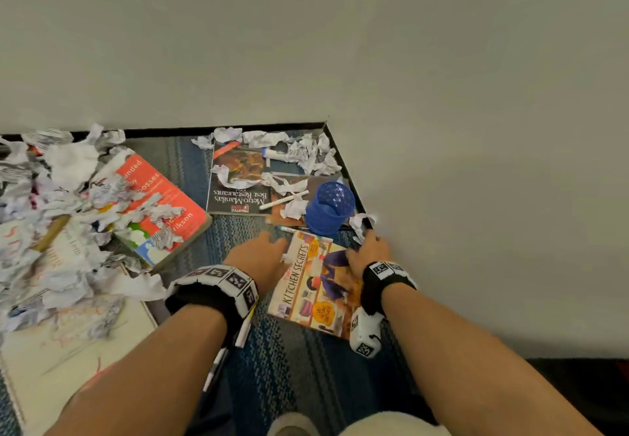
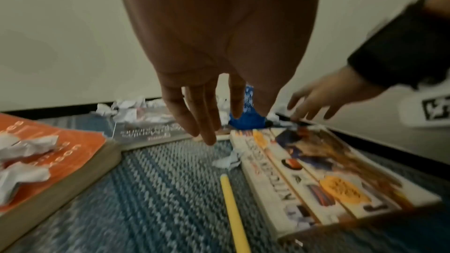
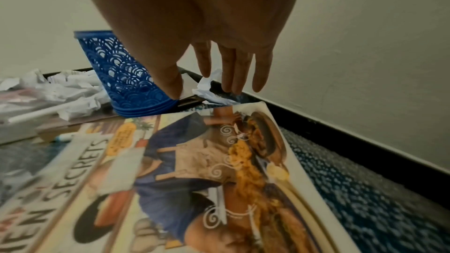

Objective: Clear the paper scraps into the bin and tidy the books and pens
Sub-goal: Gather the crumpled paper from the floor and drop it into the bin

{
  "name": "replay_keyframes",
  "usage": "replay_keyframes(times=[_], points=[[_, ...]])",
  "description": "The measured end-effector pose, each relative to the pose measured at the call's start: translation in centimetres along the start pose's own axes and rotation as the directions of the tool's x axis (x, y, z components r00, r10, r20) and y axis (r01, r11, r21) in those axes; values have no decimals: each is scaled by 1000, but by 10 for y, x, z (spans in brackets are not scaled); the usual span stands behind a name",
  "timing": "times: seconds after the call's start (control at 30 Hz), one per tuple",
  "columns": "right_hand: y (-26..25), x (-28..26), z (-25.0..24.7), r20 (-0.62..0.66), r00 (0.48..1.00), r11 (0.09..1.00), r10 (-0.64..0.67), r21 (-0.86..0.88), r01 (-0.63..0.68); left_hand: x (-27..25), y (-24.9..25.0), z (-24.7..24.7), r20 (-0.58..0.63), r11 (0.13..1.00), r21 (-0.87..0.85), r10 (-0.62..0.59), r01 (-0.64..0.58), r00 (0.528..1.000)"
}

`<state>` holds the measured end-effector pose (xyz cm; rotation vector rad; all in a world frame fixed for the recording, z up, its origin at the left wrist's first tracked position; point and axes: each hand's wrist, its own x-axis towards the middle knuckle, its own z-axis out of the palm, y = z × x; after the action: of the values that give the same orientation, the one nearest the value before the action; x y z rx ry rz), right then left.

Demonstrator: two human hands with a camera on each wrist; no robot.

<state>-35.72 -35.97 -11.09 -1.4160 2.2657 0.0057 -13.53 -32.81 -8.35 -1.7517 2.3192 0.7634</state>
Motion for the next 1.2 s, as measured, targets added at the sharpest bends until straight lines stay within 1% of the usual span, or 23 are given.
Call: replay_keyframes(times=[0.03, 0.07, 0.1, 0.2, 0.23, 0.3, 0.37, 0.4, 0.47, 0.53, 0.6, 0.63, 0.67, 0.7, 0.73, 0.77, 0.83, 0.9, 1.0, 1.03, 1.07, 1.17, 1.2], points=[[1, 5, 2, 24, 1000, 1000, 2, 2, -3, 5, 0, 5, 69, 999, -14, -43, 44, 997], [1, 9, 5, 37, 999, 1000, -7, -5, 7, 10, 0, 10, 106, 996, -38, -77, 81, 991], [2, 13, 8, 48, 999, 1000, -14, -19, 15, 14, 1, 15, 113, 992, -67, -102, 110, 988], [3, 34, 20, 51, 998, 998, -47, -34, 49, 36, 1, 27, 73, 982, -104, -150, 157, 986], [5, 42, 24, 39, 997, 998, -65, -26, 66, 45, 0, 33, 81, 980, -112, -154, 162, 985], [8, 55, 30, -25, 993, 993, -114, 0, 114, 62, 0, 41, 120, 984, -121, -118, 133, 986], [12, 65, 31, -83, 986, 990, -143, -9, 142, 74, 2, 46, 120, 989, -106, -93, 106, 988], [13, 70, 30, -90, 983, 987, -157, -43, 154, 77, 2, 49, 111, 989, -98, -96, 107, 989], [13, 76, 25, -43, 983, 968, -178, -190, 166, 79, 4, 52, 122, 987, -119, -90, 105, 988], [13, 78, 19, 8, 980, 922, -201, -337, 192, 78, 2, 52, 138, 985, -149, -69, 90, 988], [13, 76, 14, 71, 972, 873, -223, -430, 232, 81, -6, 47, 104, 990, -134, -27, 41, 994], [13, 75, 11, 78, 970, 865, -230, -440, 241, 86, -11, 41, 74, 994, -111, -16, 25, 997], [13, 75, 10, 50, 969, 876, -241, -419, 240, 92, -18, 33, 41, 996, -83, -10, 14, 999], [13, 72, 9, -19, 968, 906, -251, -355, 228, 100, -25, 23, 3, 998, -57, -9, 9, 1000], [12, 68, 8, -125, 958, 942, -256, -252, 219, 107, -32, 9, -20, 999, -46, -25, 24, 1000], [9, 62, 8, -240, 941, 968, -240, -126, 215, 114, -38, -6, -34, 1000, 3, -29, 29, 999], [-2, 48, 2, -404, 900, 966, -165, 119, 230, 127, -46, -39, -65, 996, 57, -63, 66, 996], [-15, 39, -8, -481, 865, 928, -144, 237, 286, 136, -52, -63, -87, 996, 84, -26, 33, 996], [-30, 51, -27, -512, 833, 887, -208, 260, 381, 156, -52, -68, -153, 990, 126, 84, -65, 985], [-35, 58, -34, -498, 830, 874, -251, 253, 416, 161, -51, -63, -165, 979, 184, 114, -83, 980], [-42, 66, -41, -475, 829, 865, -296, 236, 444, 165, -48, -57, -157, 972, 220, 123, -87, 980], [-58, 91, -56, -366, 841, 879, -399, 109, 465, 176, -46, -28, -82, 955, 290, 94, -66, 992], [-62, 98, -57, -332, 845, 882, -420, 68, 466, 176, -44, -21, -86, 946, 319, 89, -57, 992]])
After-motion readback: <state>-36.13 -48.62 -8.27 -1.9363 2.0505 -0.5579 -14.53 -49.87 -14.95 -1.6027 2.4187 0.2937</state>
